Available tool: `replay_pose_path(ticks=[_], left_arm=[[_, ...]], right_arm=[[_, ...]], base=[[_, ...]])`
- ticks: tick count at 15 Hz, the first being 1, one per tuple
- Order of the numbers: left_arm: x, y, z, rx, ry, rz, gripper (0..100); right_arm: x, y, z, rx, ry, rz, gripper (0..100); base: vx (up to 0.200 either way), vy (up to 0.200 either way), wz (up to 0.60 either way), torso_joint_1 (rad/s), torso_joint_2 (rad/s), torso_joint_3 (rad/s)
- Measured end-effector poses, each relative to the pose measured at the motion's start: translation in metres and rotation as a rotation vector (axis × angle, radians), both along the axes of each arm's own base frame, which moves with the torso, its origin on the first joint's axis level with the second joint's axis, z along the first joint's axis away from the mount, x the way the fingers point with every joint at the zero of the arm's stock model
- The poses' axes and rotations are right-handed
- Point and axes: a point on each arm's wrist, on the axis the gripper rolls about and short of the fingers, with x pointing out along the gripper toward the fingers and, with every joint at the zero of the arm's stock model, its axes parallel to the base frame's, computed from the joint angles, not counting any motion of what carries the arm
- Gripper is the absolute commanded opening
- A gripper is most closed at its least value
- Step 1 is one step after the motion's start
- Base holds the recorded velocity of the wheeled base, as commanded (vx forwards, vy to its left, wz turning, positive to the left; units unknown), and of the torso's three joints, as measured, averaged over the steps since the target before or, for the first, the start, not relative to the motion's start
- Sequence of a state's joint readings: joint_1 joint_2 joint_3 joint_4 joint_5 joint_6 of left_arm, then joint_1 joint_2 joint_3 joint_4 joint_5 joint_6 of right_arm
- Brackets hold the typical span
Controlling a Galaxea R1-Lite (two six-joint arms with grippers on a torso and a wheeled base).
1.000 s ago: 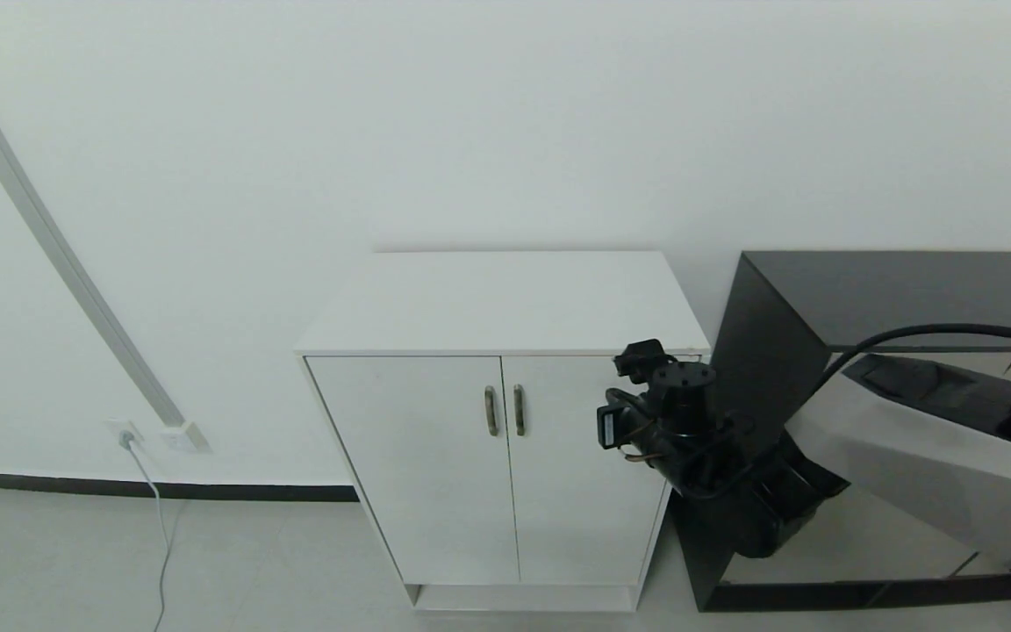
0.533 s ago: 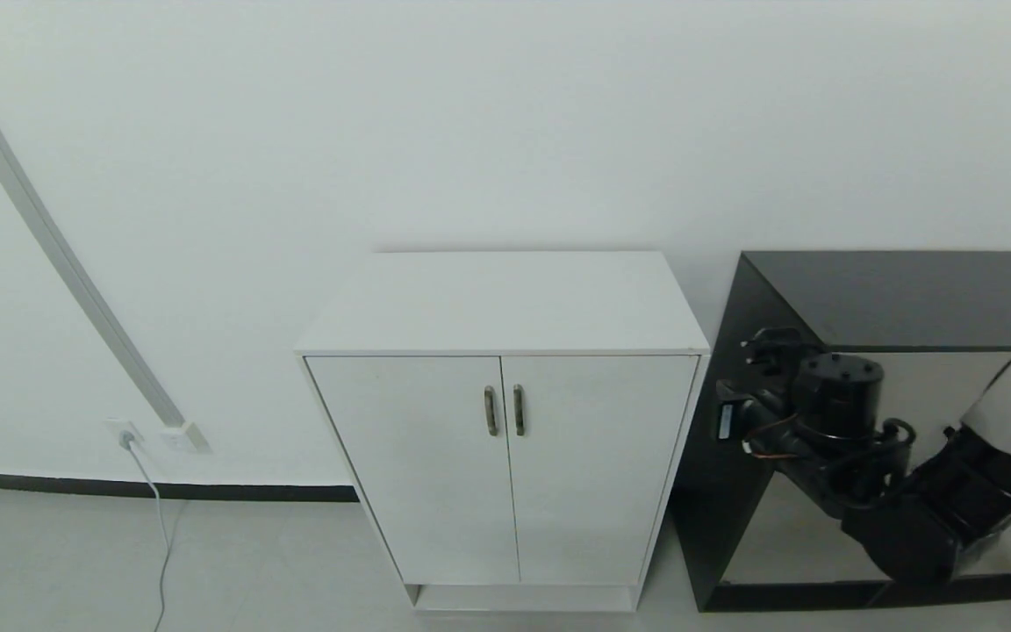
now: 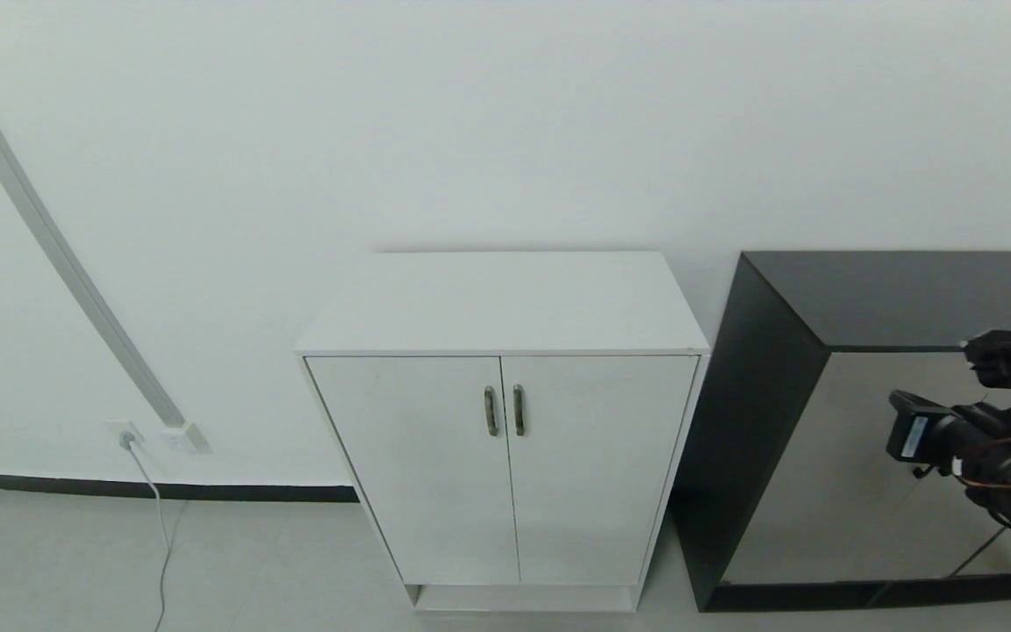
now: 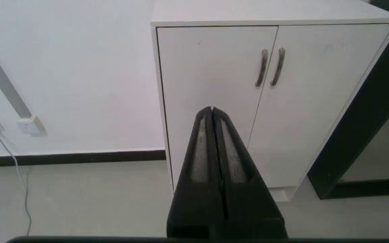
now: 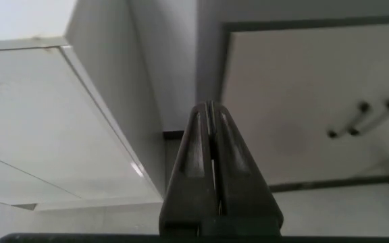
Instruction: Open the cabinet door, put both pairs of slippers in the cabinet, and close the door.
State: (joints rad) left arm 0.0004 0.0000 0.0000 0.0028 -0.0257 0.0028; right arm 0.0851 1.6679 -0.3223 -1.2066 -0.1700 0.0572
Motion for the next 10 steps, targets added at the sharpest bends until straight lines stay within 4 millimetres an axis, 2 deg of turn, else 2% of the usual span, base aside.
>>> replay_pose_path(ticks=[4,10], left_arm=[[0.0,0.0,0.0,0.0,0.0,0.001,0],[0.0,0.0,0.0,0.0,0.0,0.001,0]], right_arm=[[-0.051,-0.018,0.007,-0.004,-0.011,-0.06,0],[-0.11,-0.026,0.01,-0.015,0.056,-0.108,0]], base=[[0.0,0.0,0.0,0.0,0.0,0.0],[0.0,0.0,0.0,0.0,0.0,0.0]])
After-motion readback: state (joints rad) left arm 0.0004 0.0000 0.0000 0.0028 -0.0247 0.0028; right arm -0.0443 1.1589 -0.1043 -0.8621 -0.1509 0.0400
